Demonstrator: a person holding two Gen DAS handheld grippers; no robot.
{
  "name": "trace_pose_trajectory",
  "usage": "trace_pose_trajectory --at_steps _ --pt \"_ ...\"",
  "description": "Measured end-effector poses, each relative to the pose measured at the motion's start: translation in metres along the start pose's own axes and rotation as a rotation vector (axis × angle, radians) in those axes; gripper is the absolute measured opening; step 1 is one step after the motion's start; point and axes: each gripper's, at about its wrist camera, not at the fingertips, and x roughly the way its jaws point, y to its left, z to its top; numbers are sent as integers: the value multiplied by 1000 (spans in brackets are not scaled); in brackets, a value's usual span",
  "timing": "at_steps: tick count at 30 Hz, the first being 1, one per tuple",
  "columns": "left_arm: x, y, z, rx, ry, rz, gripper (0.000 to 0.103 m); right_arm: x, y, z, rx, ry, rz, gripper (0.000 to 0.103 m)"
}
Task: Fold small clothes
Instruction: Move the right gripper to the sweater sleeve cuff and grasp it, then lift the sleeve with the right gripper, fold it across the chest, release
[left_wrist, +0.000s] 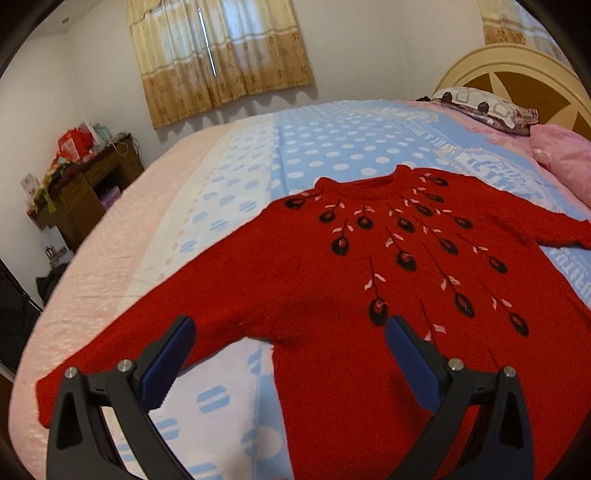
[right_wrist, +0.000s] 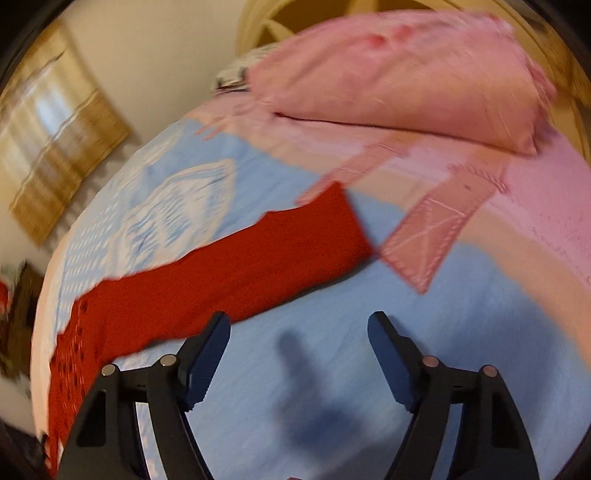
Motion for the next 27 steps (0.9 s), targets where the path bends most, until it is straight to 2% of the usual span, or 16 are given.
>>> trace_pose_trajectory --at_steps 4,9,11,13,20,27 --pt "14 3 3 -12 14 -5 103 11 -9 17 32 -2 -8 71" --pt "27 4 3 -29 32 -25 103 38 -3 40 34 -3 -46 58" --pt "30 7 2 -45 35 -44 103 49 -1 48 25 1 -59 33" --pt "31 9 1 -55 36 -58 103 57 -1 54 27 10 -52 17" --pt "29 17 -1 -84 16 -83 103 42 31 61 -34 -24 -5 11" --pt "23 22 -2 -117 -22 -121 103 -1 122 58 -214 -97 102 11"
